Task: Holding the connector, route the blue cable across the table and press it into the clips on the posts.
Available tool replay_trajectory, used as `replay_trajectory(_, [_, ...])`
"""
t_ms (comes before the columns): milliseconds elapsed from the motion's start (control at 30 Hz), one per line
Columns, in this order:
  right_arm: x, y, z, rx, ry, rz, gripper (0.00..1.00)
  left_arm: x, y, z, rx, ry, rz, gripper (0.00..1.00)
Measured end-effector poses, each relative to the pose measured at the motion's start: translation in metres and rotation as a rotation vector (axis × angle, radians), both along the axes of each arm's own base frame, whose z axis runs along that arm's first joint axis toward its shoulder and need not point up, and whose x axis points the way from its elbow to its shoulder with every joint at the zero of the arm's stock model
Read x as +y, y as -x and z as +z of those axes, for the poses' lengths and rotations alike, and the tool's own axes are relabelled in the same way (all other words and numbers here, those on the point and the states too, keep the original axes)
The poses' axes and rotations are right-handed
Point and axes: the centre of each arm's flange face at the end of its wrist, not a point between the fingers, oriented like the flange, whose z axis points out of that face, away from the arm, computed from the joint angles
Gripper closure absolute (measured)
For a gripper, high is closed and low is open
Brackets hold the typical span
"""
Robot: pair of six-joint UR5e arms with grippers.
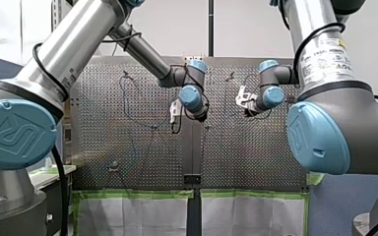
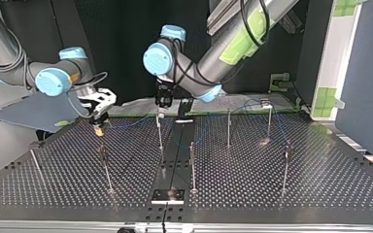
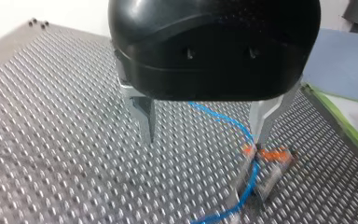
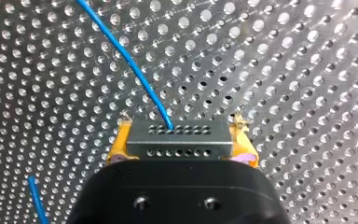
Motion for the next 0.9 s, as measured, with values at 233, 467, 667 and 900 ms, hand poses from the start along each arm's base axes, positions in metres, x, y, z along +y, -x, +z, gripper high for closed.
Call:
replay_trajectory(233, [0.002, 0.005, 0.000, 0.008, -0.027, -0.007, 1.00, -0.033, 0.020, -0.002, -0.030, 0.060, -0.043, 0.00])
replay_trajectory(467, [0.003, 0.009, -0.002, 0.016, -0.041, -0.012, 1.00, -0.058, 0.032, -0.010, -0.025, 0.073, -0.065, 0.00])
replay_trajectory(667, [0.004, 0.008, -0.003, 0.020, -0.042, -0.010, 1.00, -0.068, 0.029, -0.024, 0.006, 0.055, -0.045, 0.00])
replay_trajectory(900, [0.005, 0.009, -0.007, 0.023, -0.046, -0.014, 1.00, -0.078, 0.014, -0.039, 0.014, 0.065, -0.009, 0.00])
